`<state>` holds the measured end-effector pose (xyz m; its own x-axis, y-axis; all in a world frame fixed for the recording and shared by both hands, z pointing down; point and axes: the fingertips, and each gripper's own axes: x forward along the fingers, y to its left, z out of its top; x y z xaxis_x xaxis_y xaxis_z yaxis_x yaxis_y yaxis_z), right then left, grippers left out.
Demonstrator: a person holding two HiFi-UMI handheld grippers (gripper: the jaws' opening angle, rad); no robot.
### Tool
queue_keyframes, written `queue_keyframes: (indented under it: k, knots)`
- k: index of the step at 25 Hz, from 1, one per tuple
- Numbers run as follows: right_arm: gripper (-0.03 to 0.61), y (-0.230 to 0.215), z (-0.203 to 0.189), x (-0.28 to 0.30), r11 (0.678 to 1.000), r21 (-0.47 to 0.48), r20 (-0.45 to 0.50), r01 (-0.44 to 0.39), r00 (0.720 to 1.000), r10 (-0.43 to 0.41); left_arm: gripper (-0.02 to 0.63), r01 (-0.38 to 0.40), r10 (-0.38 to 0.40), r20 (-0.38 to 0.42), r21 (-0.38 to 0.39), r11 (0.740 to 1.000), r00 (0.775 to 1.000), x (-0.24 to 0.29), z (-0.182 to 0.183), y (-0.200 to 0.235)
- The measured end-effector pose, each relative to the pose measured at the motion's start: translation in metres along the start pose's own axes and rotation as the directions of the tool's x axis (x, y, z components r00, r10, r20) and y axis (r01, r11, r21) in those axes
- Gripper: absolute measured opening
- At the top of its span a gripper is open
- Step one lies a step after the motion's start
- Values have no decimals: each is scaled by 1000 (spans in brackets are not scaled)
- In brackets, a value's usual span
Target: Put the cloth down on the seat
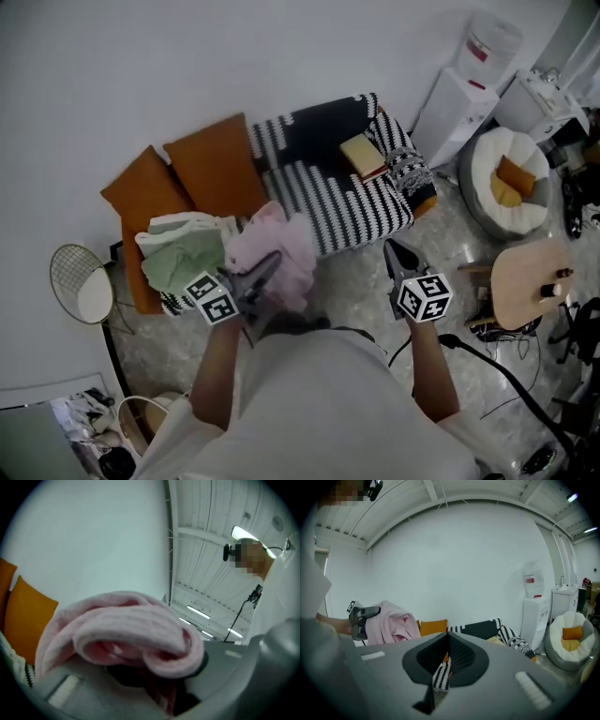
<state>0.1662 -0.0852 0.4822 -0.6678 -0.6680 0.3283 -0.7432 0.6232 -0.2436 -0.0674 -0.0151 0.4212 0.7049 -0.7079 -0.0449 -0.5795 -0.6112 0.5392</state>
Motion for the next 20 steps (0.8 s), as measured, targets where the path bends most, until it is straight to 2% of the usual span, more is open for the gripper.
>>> queue_keyframes:
  k: [9,20]
  knots:
    - [3,-16,2,28,1000,16,-18,18,1000,-18,127,-3,3,-19,-27,1000,1000,24,4,39]
    - [3,-51,23,95,996,52,-14,75,997,-75,127,47,-52,-66,-67,997,996,69,24,106]
